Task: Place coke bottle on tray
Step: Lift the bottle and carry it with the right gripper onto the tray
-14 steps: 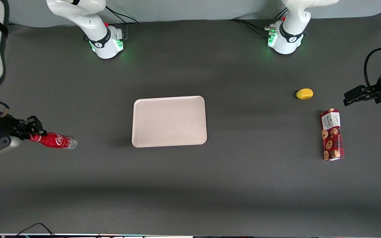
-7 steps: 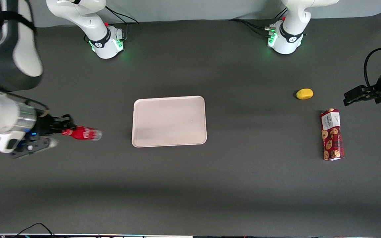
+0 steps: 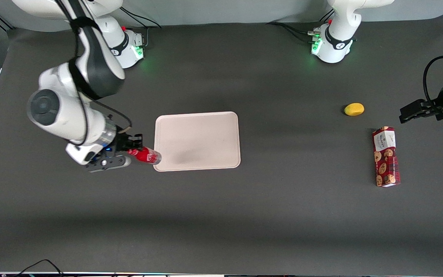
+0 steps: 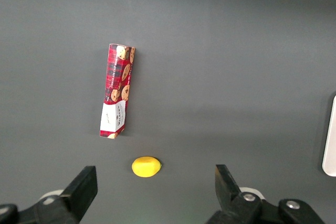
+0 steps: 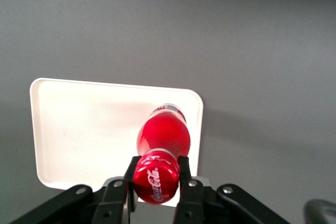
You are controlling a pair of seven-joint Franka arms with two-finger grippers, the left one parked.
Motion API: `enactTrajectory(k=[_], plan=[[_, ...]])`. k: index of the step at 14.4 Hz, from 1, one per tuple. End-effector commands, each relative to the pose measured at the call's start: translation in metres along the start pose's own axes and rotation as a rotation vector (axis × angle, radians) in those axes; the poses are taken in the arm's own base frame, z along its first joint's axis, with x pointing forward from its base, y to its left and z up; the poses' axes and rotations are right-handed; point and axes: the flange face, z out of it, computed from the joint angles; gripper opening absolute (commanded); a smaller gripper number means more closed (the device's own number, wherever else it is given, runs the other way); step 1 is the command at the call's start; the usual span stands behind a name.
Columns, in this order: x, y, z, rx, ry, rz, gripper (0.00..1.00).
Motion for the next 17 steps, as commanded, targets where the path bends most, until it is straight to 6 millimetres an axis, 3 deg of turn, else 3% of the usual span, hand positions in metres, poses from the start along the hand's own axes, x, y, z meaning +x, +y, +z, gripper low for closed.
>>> enactTrajectory(k=[1,3,6,13,15,16,17], plan=[[-0.034,-0.021,0.024,-0.054,0.034,0.039,0.0],[-0.045,-0.023,0.054,-0.073,0.047,0.015,0.0],[-0.051,-0.016,0.077,-0.123,0.06,-0.022,0.0],[-0.051,-0.012,0.091,-0.133,0.058,-0.021,0.0],[-0.048,-0.011,0.097,-0.135,0.05,-0.019,0.2],[-0.046,-0.01,0.097,-0.135,0.052,-0.016,0.67],[-0.046,-0.01,0.096,-0.134,0.053,-0.016,1.0]])
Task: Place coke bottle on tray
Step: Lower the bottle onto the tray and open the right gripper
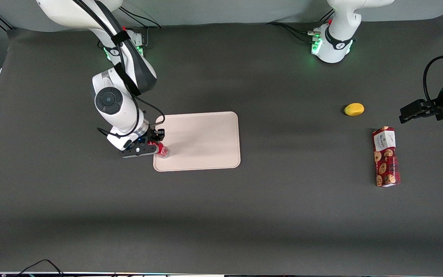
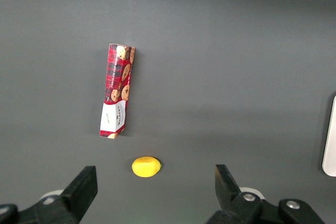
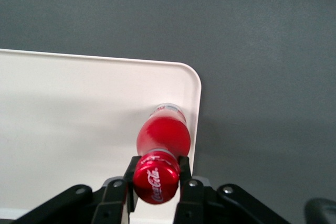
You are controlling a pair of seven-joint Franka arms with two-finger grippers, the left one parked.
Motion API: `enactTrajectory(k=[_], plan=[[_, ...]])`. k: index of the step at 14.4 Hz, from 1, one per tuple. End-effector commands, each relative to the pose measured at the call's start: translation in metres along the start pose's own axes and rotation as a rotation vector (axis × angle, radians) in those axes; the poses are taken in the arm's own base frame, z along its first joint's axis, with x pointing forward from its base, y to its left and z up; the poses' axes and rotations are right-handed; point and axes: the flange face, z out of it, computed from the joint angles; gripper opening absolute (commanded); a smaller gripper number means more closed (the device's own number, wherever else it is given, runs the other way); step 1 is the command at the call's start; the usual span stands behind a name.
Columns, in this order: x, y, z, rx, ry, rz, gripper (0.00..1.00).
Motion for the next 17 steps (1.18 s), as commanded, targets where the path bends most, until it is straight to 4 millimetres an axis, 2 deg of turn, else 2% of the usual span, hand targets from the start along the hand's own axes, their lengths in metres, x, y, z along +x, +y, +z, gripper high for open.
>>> enactTrajectory(k=[1,9,11,13,15,16,17], plan=[[0.001,0.003,-0.002,-0.015,0.018,0.021,1.0],[0.009,0.002,-0.015,-0.007,0.039,0.035,1.0],[0.024,0.007,-0.049,-0.003,0.044,0.055,1.0],[0.046,0.028,-0.108,-0.017,0.03,0.088,1.0],[0.05,0.044,-0.169,-0.031,0.001,0.118,1.0],[0.046,0.062,-0.189,-0.034,-0.002,0.136,1.0],[0.041,0.089,-0.213,-0.025,0.03,0.113,1.0]])
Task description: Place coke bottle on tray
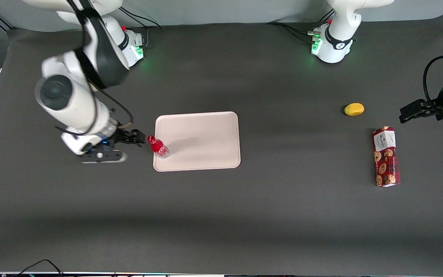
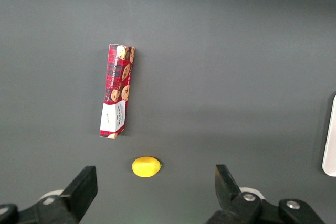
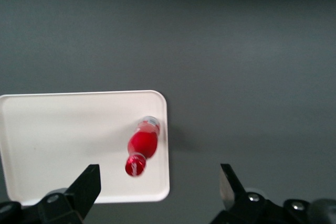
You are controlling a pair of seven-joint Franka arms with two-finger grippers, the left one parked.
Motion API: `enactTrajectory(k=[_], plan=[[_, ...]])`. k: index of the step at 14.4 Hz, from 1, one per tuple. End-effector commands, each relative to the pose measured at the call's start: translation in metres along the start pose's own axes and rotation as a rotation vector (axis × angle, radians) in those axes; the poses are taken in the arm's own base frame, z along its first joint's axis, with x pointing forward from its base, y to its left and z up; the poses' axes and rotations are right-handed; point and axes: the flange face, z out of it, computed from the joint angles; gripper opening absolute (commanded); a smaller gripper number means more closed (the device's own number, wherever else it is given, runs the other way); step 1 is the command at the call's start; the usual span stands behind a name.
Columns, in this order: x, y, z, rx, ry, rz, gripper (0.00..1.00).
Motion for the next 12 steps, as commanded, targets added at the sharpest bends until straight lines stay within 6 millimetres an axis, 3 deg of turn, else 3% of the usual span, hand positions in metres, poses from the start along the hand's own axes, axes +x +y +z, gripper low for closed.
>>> enactTrajectory(k=[1,3,6,9,12], plan=[[-0.002,0.065,-0.054,0.022,0.032,-0.054,1.0],[-0.009,0.131,-0.073,0.112,0.01,-0.012,1.0],[-0.025,0.186,-0.091,0.091,-0.021,0.069,1.0],[-0.029,0.173,-0.097,-0.028,-0.009,0.13,1.0],[-0.029,0.192,-0.097,-0.018,-0.01,0.154,1.0]])
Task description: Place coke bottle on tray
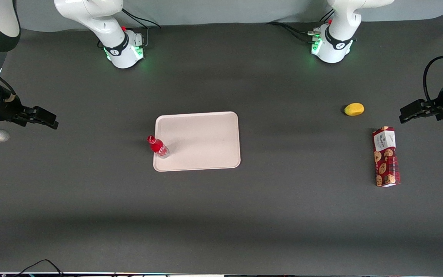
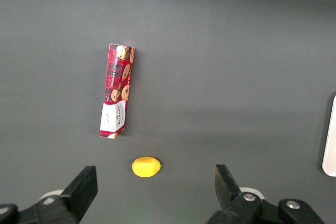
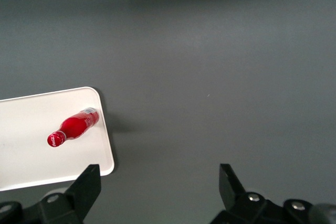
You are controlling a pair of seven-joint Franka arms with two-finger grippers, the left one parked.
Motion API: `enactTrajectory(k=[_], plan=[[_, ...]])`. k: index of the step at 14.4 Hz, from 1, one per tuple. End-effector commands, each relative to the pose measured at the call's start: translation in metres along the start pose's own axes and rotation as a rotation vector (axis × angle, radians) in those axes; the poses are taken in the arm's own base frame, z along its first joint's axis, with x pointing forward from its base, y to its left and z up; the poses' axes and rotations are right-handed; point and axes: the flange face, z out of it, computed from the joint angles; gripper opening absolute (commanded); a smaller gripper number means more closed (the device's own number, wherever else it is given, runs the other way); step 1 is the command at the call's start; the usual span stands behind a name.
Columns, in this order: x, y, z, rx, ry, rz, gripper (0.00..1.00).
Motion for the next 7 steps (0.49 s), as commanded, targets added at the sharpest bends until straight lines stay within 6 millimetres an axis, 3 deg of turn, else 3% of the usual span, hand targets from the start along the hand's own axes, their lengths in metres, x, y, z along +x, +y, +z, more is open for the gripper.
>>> enactTrajectory(k=[1,4,6,7], plan=[[-0.004,0.022,-0.004,-0.024,0.002,0.046,1.0],[-0.019,0.064,-0.004,-0.02,-0.026,0.092,1.0],[-0.013,0.072,0.003,-0.019,-0.04,0.058,1.0],[-0.011,0.071,-0.002,-0.016,-0.028,0.065,1.0]])
